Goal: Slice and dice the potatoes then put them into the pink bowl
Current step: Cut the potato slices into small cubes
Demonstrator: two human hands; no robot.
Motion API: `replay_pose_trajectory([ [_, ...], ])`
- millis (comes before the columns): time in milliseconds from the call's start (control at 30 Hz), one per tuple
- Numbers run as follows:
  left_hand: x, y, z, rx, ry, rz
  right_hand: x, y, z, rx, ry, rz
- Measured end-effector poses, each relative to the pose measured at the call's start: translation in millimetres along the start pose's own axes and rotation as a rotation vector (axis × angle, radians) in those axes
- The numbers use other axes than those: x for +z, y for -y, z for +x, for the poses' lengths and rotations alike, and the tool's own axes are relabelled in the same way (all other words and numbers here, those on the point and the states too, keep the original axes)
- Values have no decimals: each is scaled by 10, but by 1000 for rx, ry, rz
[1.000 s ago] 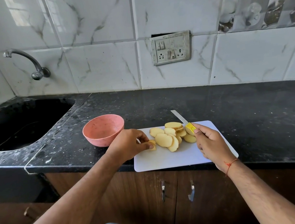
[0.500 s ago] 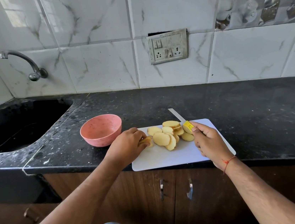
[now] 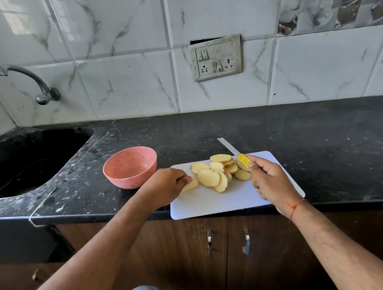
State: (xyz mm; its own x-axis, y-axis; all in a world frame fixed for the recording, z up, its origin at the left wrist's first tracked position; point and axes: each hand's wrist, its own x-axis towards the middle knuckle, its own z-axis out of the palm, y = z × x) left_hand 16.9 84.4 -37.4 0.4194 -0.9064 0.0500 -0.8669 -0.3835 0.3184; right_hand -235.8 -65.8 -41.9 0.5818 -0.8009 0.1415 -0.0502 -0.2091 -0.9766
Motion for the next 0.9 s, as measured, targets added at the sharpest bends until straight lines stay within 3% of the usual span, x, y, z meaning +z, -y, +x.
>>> replay_pose_trajectory([
  [400,34,27,36,-27,27,7,-4,4,5,7,11,-2],
  [567,-30,21,51,-36,-101,-25,3,62,-24,2,25,11],
  [767,6,16,71,41,-128,68,3,113,-58,-9,32,25],
  [900,25,82,11,123,-195,-33,-2,107,-54,-10,31,23],
])
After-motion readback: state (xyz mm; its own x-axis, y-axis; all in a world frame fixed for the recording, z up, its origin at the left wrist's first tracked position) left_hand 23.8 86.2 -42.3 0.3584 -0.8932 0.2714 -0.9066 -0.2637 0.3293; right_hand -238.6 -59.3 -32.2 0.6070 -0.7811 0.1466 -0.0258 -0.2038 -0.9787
